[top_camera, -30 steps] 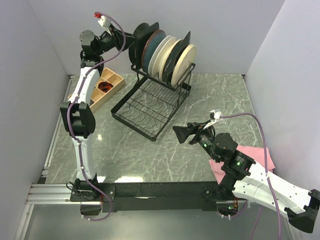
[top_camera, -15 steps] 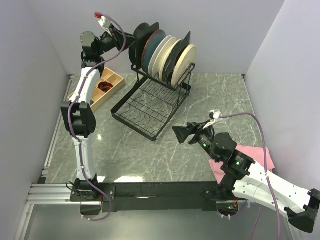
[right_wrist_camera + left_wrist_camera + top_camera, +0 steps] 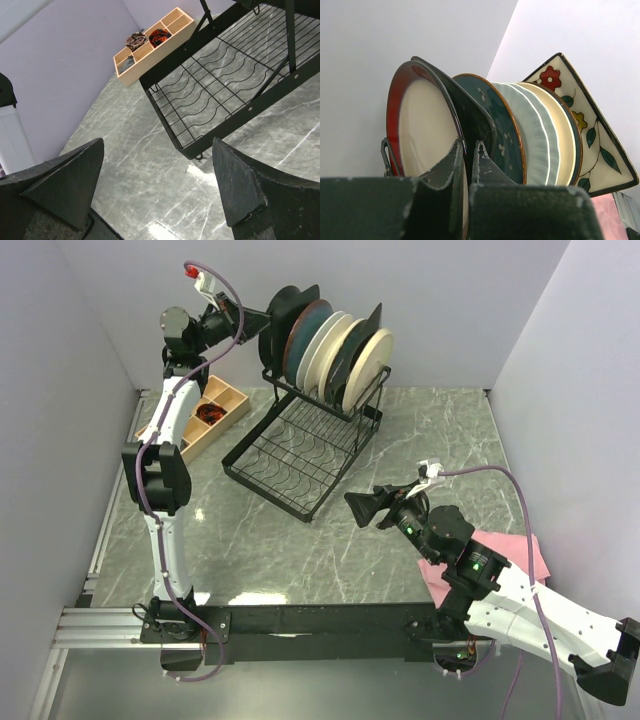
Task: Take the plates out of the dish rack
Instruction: Unload the plate from the dish rack.
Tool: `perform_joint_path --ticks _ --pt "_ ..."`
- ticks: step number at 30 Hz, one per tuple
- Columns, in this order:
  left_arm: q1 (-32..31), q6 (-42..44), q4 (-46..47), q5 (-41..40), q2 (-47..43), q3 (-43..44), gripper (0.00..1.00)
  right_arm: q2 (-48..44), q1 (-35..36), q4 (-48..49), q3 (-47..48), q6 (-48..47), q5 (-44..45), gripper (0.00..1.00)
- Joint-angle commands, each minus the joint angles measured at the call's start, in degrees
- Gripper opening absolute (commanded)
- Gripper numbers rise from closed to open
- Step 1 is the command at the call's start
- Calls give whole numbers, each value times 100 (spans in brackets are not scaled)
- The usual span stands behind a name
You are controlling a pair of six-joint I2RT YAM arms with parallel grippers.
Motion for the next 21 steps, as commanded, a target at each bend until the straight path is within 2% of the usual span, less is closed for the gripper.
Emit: perform_joint_path --ticks 1,14,21 --pt "-73 528 364 -126 -373 -1 1 -89 12 169 221 -16 -12 94" --pt "-74 167 207 -943 -522 386 1 -177 12 169 212 1 -55 93" --pt "-73 9 356 -917 -575 509 1 -213 11 160 203 1 -46 94"
